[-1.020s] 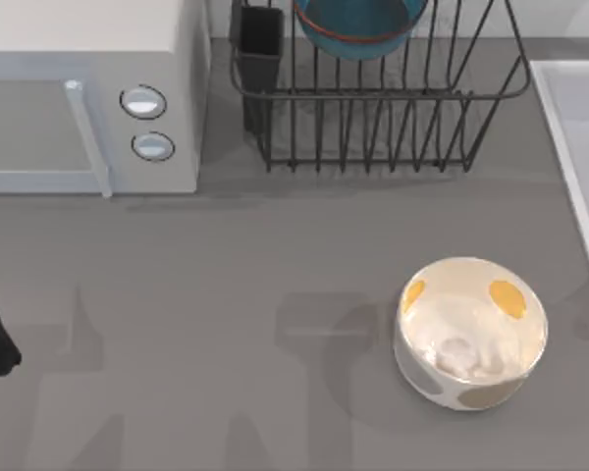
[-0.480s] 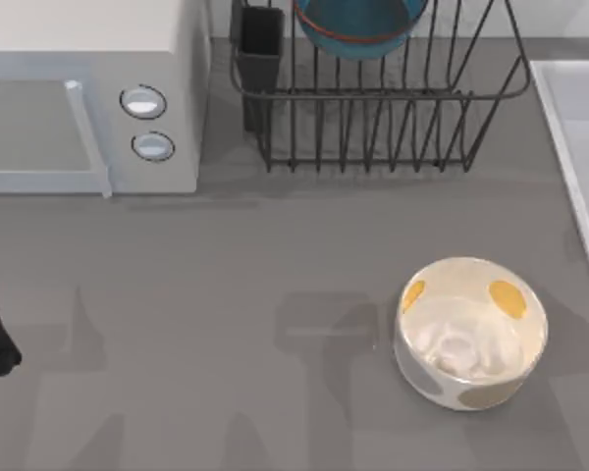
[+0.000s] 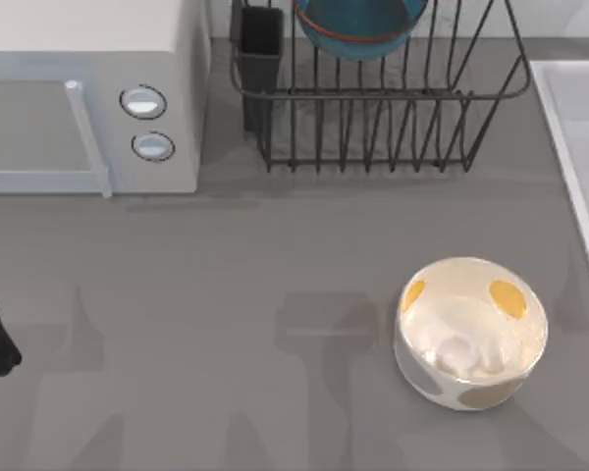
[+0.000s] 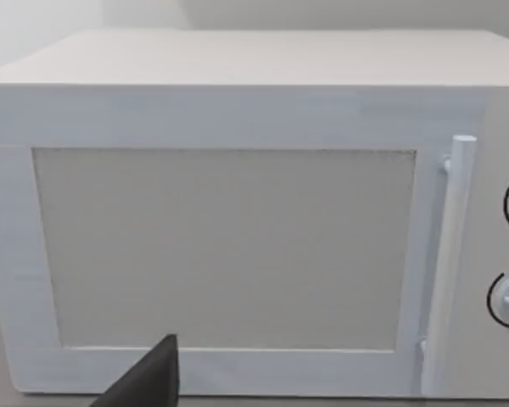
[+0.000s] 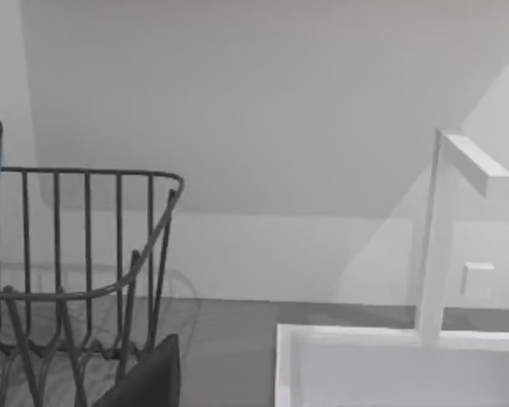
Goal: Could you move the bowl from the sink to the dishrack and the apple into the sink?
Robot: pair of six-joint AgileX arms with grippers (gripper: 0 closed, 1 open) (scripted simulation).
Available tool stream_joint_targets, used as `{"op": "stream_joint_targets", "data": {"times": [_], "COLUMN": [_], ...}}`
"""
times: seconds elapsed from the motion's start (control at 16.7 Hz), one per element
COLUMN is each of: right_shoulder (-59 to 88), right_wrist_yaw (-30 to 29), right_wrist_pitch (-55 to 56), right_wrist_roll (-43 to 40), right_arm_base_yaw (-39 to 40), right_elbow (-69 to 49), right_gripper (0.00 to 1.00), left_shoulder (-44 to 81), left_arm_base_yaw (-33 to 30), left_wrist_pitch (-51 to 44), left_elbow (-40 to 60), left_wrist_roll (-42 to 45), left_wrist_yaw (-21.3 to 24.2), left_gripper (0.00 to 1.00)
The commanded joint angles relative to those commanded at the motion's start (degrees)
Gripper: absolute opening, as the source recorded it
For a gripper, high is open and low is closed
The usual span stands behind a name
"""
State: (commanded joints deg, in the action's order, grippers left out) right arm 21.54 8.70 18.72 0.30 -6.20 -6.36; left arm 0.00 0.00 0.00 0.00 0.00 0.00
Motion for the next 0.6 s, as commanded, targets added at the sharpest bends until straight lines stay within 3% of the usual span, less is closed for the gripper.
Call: {"op": "stream_joint_targets", "data": {"times": [0.3,0.6], "right_shoulder": [-18.0,-21.5], "right_wrist_yaw": [-6.9,-8.7], "right_wrist_pitch": [-15.3,-18.7], "right_wrist_roll": [-0.3,-0.3], "right_arm_base_yaw": [4.7,6.2], "right_elbow": [5.0,6.4], "right_gripper": [1.00,1.00], "left_shoulder": [0.0,0.0], "left_arm_base_yaw": [0.0,0.0], "left_wrist_pitch": [0.0,0.0], "left_elbow": [0.0,0.0], "left_wrist_roll": [0.0,0.0], "left_wrist_yaw": [0.0,0.0], "left_gripper": [1.00,1.00]}}
